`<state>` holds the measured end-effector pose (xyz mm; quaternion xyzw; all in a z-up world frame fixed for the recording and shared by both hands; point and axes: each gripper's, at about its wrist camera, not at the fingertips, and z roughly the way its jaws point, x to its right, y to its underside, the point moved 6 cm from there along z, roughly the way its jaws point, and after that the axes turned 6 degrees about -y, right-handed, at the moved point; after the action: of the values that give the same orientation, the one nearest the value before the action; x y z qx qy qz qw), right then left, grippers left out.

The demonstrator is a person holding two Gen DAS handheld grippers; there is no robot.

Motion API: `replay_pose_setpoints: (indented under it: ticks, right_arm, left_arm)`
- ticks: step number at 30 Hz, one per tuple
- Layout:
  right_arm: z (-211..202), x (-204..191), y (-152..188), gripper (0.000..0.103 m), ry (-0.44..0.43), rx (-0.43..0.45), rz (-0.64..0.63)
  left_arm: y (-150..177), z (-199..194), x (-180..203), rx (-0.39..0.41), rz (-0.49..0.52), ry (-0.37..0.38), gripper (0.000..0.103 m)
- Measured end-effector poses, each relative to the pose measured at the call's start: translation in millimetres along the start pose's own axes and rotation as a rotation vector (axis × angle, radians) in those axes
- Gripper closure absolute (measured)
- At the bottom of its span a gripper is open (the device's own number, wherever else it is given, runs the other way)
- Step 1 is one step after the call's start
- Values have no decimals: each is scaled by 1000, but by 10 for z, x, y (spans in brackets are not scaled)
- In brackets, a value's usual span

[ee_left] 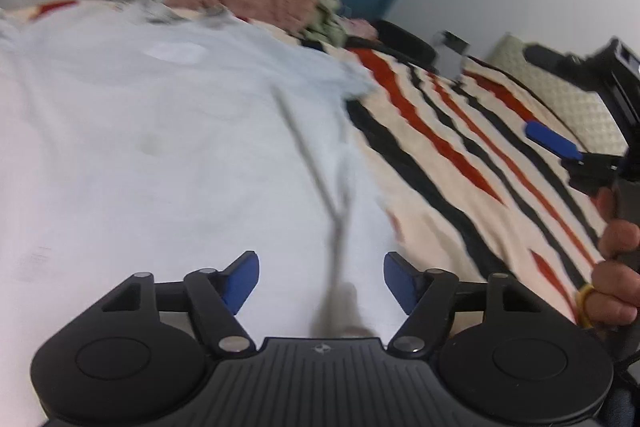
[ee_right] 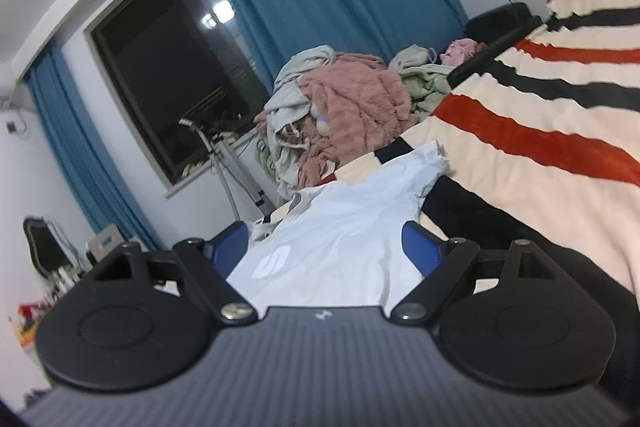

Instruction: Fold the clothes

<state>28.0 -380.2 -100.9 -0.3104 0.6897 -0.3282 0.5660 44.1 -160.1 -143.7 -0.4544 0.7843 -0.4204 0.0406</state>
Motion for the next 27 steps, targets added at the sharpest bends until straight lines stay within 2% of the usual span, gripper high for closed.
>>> replay_pose_setpoints:
  ticks: [1,3,5,6,7,9,14,18,20,23,27]
  right_arm:
    - [-4,31,-7,17,-3,3,13]
    - [-11,93,-21,17,-10,8,39]
    - [-19,154,-37,17,-26,14,73]
    - [-25,196,-50,17,-42,18,101]
    - [-31,239,-63,17,-57,22,129]
    - [-85,310,-97,17,-61,51,160]
    - [-262,468,-227,16,-44,160,205]
    - [-473,488,-350,16,-22,253,148]
    - [-536,495,-383,16,-15,281,122]
    - [-568,501,-390,16,-10,295,86]
    - [-472,569,-351,16,-8,262,93]
  left_arm:
    - [29,69,62,-13,-1,22,38]
    - [93,205,203,-44,12,48,59]
    - [159,315,329,-77,45,66,72]
    - [187,367,381,-96,76,58,87]
    - [203,416,428,-110,104,44,93]
    - [204,441,518,-105,101,65,98]
    - [142,365,965,-63,116,241,99]
    - [109,532,1343,-87,105,320,99]
    - [99,710,1486,-98,115,326,99]
    - [176,1006,1623,-163,96,329,99]
    - [251,1251,1669,-218,106,311,98]
